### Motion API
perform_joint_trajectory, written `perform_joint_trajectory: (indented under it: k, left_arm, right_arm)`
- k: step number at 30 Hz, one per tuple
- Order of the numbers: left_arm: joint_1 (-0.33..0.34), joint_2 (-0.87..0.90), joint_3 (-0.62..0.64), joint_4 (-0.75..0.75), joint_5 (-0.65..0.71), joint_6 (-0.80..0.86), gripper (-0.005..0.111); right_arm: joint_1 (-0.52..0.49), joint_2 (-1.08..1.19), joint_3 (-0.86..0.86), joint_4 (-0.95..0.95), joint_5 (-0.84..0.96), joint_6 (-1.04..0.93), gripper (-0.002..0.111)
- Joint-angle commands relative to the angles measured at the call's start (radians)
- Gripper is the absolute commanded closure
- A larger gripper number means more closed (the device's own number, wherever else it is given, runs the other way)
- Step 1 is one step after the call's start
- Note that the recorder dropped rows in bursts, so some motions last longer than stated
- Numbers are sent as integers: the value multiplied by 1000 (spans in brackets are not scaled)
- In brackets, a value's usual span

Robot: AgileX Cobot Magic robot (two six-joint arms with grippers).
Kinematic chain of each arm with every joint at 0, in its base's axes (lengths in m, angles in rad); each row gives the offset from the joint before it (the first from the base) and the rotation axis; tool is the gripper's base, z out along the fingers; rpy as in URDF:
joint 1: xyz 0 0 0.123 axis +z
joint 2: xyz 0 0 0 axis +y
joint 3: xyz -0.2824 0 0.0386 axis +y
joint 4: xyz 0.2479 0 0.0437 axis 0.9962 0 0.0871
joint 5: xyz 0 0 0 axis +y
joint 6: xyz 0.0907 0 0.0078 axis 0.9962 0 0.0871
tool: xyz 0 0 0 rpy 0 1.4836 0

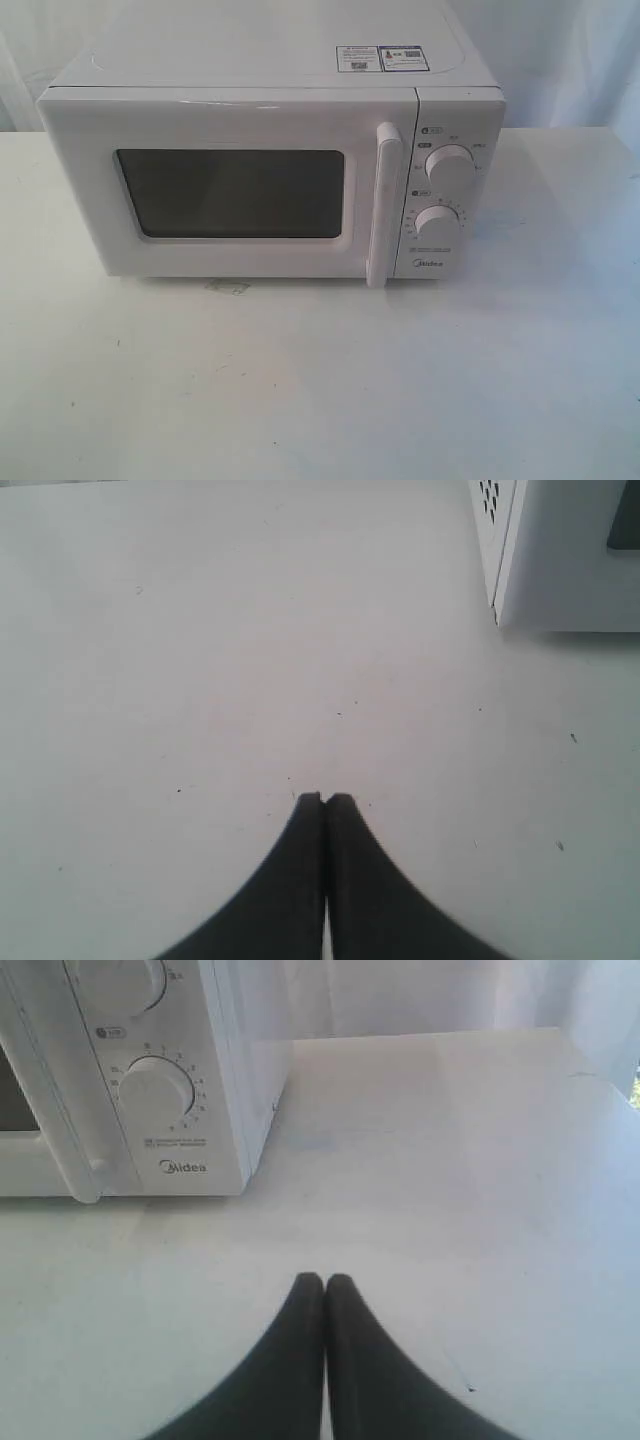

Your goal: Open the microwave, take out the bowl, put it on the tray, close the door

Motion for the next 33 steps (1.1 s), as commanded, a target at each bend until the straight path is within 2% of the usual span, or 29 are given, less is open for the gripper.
perform_joint_trajectory:
  k: [1,11,14,18,20,21,26,33]
  left_arm:
    - [3,-4,5,-8,1,-5,107]
    - [3,-4,5,-8,1,-5,107]
    - [3,-4,5,-8,1,-5,107]
    - [3,-4,5,-8,1,-5,107]
    - [3,-4,5,-8,1,-5,107]
    - [3,-4,5,-8,1,-5,107]
    - [3,-4,5,-8,1,-5,107]
    - [3,-4,5,-8,1,-5,107]
  right_arm:
    - [-6,-7,5,-10,-6,-1,108]
    - [-6,-7,5,-14,-203,-2,108]
    - [-6,-7,5,-9,-325,-2,108]
    - [-6,-7,5,-9,-578,48,108]
    - [-6,-7,5,-9,-738,150,108]
    - [-6,-7,5,-13,-755,203,108]
    - [-4,26,-144,-75,-663,290,108]
    - [41,305,-402,-76,-262,321,108]
